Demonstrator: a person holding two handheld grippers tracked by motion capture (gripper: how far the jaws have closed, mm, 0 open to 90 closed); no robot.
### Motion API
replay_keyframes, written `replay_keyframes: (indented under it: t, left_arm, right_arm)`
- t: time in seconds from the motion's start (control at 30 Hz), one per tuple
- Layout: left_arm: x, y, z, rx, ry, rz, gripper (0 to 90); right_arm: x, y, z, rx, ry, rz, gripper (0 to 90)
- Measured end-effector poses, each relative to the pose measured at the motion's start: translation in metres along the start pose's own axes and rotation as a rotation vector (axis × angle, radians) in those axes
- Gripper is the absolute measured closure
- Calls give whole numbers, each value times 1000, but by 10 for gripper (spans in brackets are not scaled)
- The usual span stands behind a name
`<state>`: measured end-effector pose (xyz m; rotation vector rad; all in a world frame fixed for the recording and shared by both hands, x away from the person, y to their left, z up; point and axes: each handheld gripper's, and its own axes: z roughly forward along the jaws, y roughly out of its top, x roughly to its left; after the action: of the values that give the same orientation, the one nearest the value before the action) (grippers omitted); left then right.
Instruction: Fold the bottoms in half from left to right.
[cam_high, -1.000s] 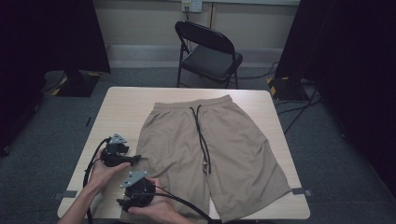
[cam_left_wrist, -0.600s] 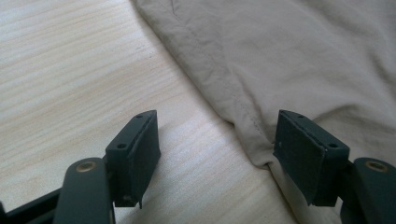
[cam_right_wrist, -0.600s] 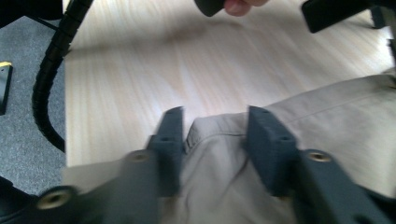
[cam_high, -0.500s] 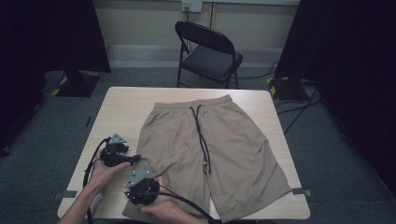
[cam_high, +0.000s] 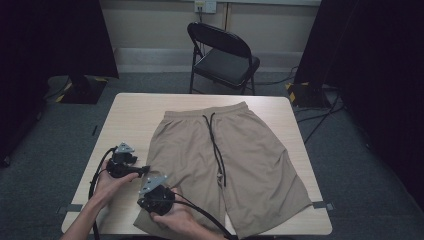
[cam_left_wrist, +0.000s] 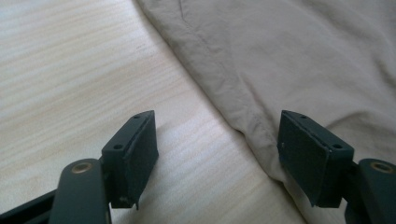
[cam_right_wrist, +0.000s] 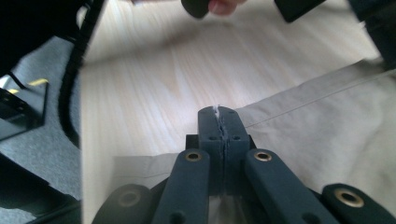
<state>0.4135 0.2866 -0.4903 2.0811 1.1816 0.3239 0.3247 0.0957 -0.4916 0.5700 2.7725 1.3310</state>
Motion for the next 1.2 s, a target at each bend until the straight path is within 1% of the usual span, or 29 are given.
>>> replay_keyframes:
  t: [0.03,0.1,0.13,0.2,0.23,0.27,0.3,0.33,0.37,0.4,0.43,0.47,0.5,0.53,0.57,0.6,0.63,0.67,0.7,0.8,0.83,0.9,0.93,0.97,1.03,1.1,1.13,1.17,1.2]
  left_arm:
    - [2,0,-1,-4,-13,-26,284]
    - [3,-1,-2,-3,-16,-23,285]
    - [3,-1,-2,-2,-10,-20,284]
    - [2,-1,-1,-2,-8,-20,283]
    - [2,0,-1,-2,1,-15,283]
    - [2,0,-1,-2,1,-15,283]
    - [2,0,-1,-1,2,-15,283]
    - [2,0,-1,-1,4,-13,281]
    - [2,0,-1,-1,4,-13,281]
    - [2,0,-1,-2,6,-15,281]
    - [2,0,0,-6,7,-22,281]
    - [2,0,0,-8,9,-23,281]
    - [2,0,0,-5,13,-15,281]
    - [2,0,0,-5,17,-12,281]
    - [1,0,1,-5,18,-11,279]
    - [1,0,1,-5,18,-11,277]
    - [1,0,1,-5,21,-7,274]
    - [1,0,1,-5,21,-7,273]
    - [1,0,1,-5,22,-8,273]
    - [0,0,1,-7,24,-10,268]
    - [0,0,1,-7,24,-10,266]
    - [0,1,1,-5,18,-13,265]
    - [0,2,0,-4,-1,-20,289]
    - [0,2,0,-3,-5,-18,309]
    - [-1,4,-1,-5,-6,-16,299]
    - [-1,7,-2,-10,-20,-19,298]
    - [-1,11,-3,-22,-25,-25,294]
    - [0,18,-3,-39,-22,-33,294]
    - [0,21,-2,-67,-5,-42,294]
  right_arm:
    - [-2,3,-7,-18,9,6,899]
    - [-4,4,-10,-25,10,6,899]
    - [-9,7,-19,-44,3,8,900]
    - [-11,8,-23,-55,0,13,899]
    - [-18,9,-32,-69,-8,17,899]
    - [-18,9,-32,-69,-8,17,899]
    - [-21,9,-36,-71,-16,18,899]
    - [-28,7,-43,-72,-33,28,899]
    - [-28,7,-43,-72,-33,28,899]
    - [-32,6,-46,-71,-41,35,899]
    - [-41,1,-50,-67,-64,51,899]
    - [-41,1,-50,-67,-64,51,899]
    - [-52,-4,-52,-51,-91,62,899]
    - [-57,-8,-52,-36,-107,71,899]
    - [-60,-10,-51,-27,-114,83,899]
    - [-60,-10,-51,-27,-114,83,899]
    - [-68,-16,-49,-7,-135,91,898]
    - [-72,-18,-48,2,-150,95,898]
    - [-72,-18,-48,2,-150,95,898]
    - [-79,-26,-44,19,-158,118,898]
    - [-80,-28,-44,7,-154,126,898]
    - [-79,-28,-44,7,-157,123,898]
    - [-76,-30,-44,5,-147,124,899]
    - [-74,-31,-45,2,-139,129,899]
    - [-72,-33,-46,-3,-130,132,899]
    - [-66,-37,-47,-11,-119,127,899]
    - [-64,-38,-48,-11,-113,129,899]
    - [-57,-39,-48,-7,-94,125,899]
    - [-55,-40,-48,-10,-85,118,899]
